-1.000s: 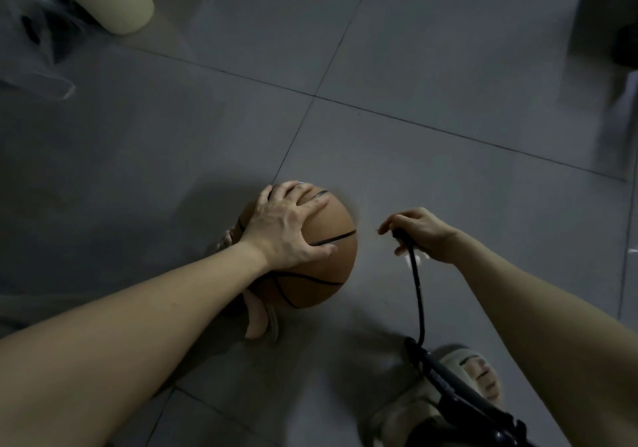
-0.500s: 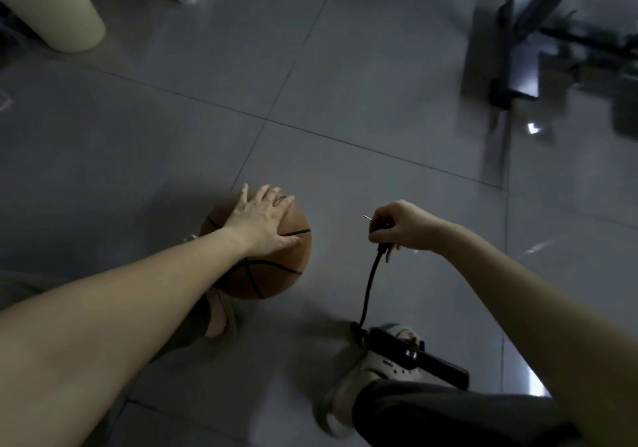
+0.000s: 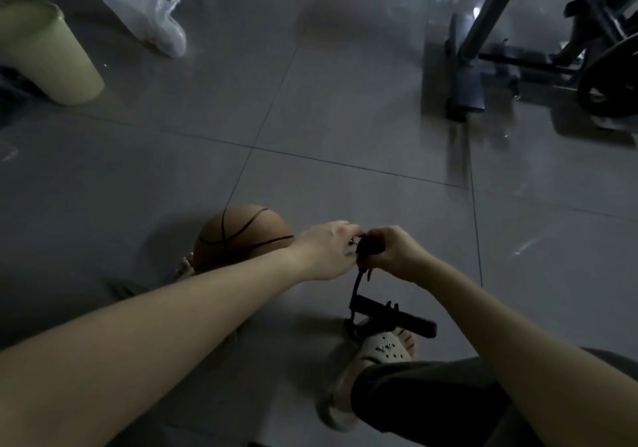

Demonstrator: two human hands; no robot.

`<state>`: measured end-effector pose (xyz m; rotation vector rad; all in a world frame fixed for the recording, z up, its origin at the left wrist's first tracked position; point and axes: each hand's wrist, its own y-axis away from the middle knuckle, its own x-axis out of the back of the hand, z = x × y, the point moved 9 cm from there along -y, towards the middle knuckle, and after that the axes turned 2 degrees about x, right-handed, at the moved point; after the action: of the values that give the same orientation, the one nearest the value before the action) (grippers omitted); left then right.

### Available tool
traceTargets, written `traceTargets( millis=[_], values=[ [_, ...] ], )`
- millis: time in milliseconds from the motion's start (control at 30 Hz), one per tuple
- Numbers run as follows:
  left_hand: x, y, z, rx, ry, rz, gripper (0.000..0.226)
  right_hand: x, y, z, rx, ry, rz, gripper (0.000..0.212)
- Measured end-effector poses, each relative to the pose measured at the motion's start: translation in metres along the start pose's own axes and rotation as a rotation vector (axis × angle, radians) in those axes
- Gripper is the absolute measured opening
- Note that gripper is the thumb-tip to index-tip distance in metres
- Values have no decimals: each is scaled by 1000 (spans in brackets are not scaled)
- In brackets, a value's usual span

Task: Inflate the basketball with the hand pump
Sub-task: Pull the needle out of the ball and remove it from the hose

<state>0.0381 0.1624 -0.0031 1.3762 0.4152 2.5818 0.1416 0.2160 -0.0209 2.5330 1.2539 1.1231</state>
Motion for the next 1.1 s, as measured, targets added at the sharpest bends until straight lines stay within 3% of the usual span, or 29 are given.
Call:
traceTargets(
  millis=[233, 433, 567, 633, 667, 733, 833, 900, 1100],
  values=[
    [3, 5, 12, 0, -134, -6, 34, -10, 11, 3, 29, -9, 12, 22],
    [1, 2, 22, -28, -214, -48, 19, -5, 15, 6, 30, -107, 93, 58],
    [3, 2, 17, -3, -250, -62, 12, 22, 17, 9, 42, -116, 180, 44],
    [1, 2, 5, 38, -218, -91, 13, 45, 23, 24, -90, -203, 310, 25],
    [-1, 3, -1, 53, -182, -105, 10, 44, 27, 35, -196, -307, 295, 27],
    [-5, 2, -6, 57, -107, -127, 5, 14, 36, 49, -405, -490, 75, 57],
    [-11, 2, -1, 36, -25, -147, 11, -31, 40, 56, -459, -623, -217, 85],
    [-15, 1, 3, 16, -14, -153, 11, -40, 35, 56, -434, -681, -274, 88],
    [-22, 2, 2, -45, 31, -102, 17, -53, 27, 48, -390, -833, -352, 68]
  ],
)
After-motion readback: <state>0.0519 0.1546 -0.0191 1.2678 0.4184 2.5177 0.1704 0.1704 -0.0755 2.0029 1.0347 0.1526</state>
